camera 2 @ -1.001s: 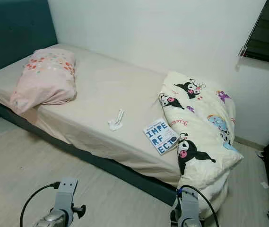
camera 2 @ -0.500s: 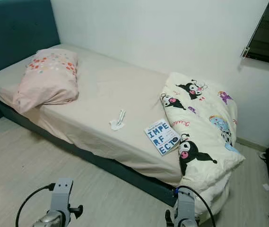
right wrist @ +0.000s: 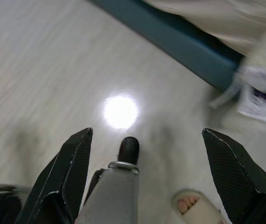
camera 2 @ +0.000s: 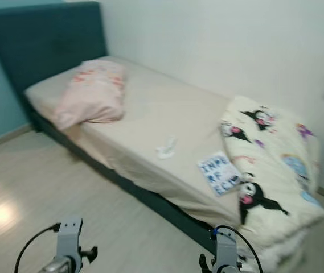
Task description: Clean up the room
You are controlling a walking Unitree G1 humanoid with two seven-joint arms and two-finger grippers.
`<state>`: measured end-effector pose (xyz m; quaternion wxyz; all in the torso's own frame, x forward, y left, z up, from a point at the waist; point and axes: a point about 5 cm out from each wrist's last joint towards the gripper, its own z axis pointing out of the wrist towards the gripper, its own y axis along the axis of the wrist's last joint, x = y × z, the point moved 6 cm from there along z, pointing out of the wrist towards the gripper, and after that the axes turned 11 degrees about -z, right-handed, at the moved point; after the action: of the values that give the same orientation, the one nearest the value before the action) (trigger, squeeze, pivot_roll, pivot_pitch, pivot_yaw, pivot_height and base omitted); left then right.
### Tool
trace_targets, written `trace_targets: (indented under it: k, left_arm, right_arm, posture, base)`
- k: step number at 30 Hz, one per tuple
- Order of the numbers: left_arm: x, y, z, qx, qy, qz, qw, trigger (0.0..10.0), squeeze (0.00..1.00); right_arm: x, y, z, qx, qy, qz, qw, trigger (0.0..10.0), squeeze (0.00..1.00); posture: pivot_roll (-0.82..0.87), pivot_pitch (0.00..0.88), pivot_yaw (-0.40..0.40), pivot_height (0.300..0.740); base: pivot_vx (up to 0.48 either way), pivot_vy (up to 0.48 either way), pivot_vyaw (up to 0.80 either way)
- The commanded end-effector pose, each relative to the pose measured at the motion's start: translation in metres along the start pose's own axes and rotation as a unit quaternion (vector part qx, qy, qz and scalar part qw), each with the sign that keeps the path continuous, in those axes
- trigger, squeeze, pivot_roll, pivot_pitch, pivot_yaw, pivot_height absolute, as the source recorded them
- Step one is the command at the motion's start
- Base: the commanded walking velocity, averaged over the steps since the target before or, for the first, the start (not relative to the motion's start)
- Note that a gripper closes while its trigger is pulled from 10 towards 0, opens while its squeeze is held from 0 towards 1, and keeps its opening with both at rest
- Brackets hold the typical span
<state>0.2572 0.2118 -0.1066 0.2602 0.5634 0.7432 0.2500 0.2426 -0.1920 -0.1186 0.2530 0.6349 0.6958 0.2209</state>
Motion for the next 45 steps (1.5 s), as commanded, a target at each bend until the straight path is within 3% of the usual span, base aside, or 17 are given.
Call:
trace_targets:
  k: [1, 7, 10, 15, 22, 32, 45]
  left_arm:
    - [0.007, -0.004, -0.002, 0.006, 0.008, 0.013, 1.000, 10.0, 0.00]
    - [0.011, -0.006, -0.002, 0.008, 0.009, 0.008, 1.000, 10.0, 0.00]
    - [0.014, -0.002, -0.002, 0.003, 0.008, -0.005, 1.000, 10.0, 0.00]
    - [0.012, 0.002, -0.001, 0.000, 0.001, -0.003, 1.000, 10.0, 0.00]
    - [0.002, 0.004, 0.000, -0.001, -0.015, 0.005, 1.000, 10.0, 0.00]
    - [0.002, 0.004, 0.000, 0.000, -0.019, 0.009, 1.000, 10.0, 0.00]
    - [-0.006, 0.010, 0.001, -0.010, -0.030, 0.011, 0.999, 10.0, 0.00]
  right_arm:
    - [0.001, 0.002, 0.000, -0.008, 0.001, -0.002, 1.000, 10.0, 0.00]
    - [0.004, 0.004, 0.000, -0.013, 0.010, -0.015, 1.000, 10.0, 0.00]
    - [0.010, 0.011, 0.001, -0.021, 0.021, -0.061, 0.998, 10.0, 0.00]
    - [0.011, 0.017, 0.003, -0.024, 0.013, -0.080, 0.996, 10.0, 0.00]
    - [0.012, 0.033, 0.004, -0.044, 0.012, -0.084, 0.995, 10.0, 0.00]
    - [0.013, 0.051, 0.005, -0.069, 0.007, -0.085, 0.994, 10.0, 0.00]
    - [0.022, 0.059, 0.005, -0.087, 0.036, -0.109, 0.990, 10.0, 0.00]
  posture:
    - [-0.02, 0.000, -0.065, 0.727]
    - [-0.02, 0.000, -0.064, 0.727]
    - [-0.02, 0.000, -0.066, 0.727]
    - [-0.02, 0.000, -0.067, 0.727]
    - [-0.02, 0.000, -0.067, 0.727]
    - [-0.01, 0.000, -0.069, 0.727]
    - [-0.02, 0.000, -0.073, 0.727]
  base:
    - [0.000, 0.000, 0.79]
    - [0.000, 0.000, 0.79]
    - [0.000, 0.000, 0.79]
    - [0.275, 0.000, 0.16]
    - [0.464, 0.000, 0.00]
    - [0.480, 0.000, 0.00]
    - [0.480, 0.000, 0.00]
